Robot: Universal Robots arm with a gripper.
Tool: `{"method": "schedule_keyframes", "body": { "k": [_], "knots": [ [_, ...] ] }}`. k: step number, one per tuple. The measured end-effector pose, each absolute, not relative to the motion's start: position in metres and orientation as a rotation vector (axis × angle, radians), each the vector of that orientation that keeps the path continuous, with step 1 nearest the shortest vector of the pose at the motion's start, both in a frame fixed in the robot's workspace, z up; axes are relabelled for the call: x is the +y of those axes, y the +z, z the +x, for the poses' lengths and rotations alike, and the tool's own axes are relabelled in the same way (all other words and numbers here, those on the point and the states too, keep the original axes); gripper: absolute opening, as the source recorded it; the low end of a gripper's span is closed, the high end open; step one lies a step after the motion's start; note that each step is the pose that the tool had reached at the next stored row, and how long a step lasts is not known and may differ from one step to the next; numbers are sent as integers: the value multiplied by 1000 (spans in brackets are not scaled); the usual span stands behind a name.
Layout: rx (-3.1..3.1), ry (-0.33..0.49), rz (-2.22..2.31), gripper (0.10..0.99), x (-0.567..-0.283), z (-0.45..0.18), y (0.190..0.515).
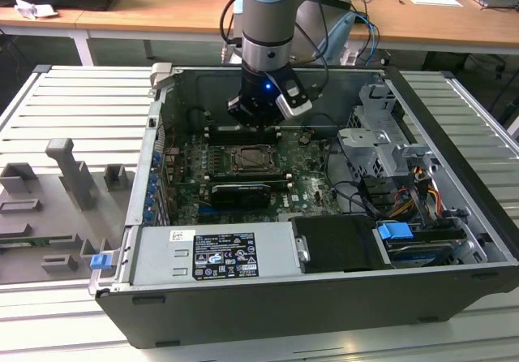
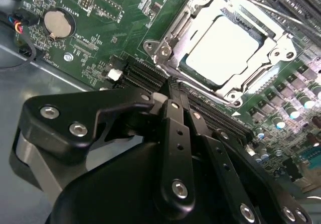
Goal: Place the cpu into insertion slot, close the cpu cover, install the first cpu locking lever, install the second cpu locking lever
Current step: 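Install the first cpu locking lever, then install the second cpu locking lever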
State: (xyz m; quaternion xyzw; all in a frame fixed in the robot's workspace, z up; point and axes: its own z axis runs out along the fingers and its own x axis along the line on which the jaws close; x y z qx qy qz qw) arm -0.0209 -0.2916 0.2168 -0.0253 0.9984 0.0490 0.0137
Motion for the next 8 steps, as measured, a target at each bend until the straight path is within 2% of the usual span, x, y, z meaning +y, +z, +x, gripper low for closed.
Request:
{"method": "schedule_keyframes", "body": {
  "k": [8],
  "knots": [
    [3109,153,-79,106,-297,-21,217]
  ]
}}
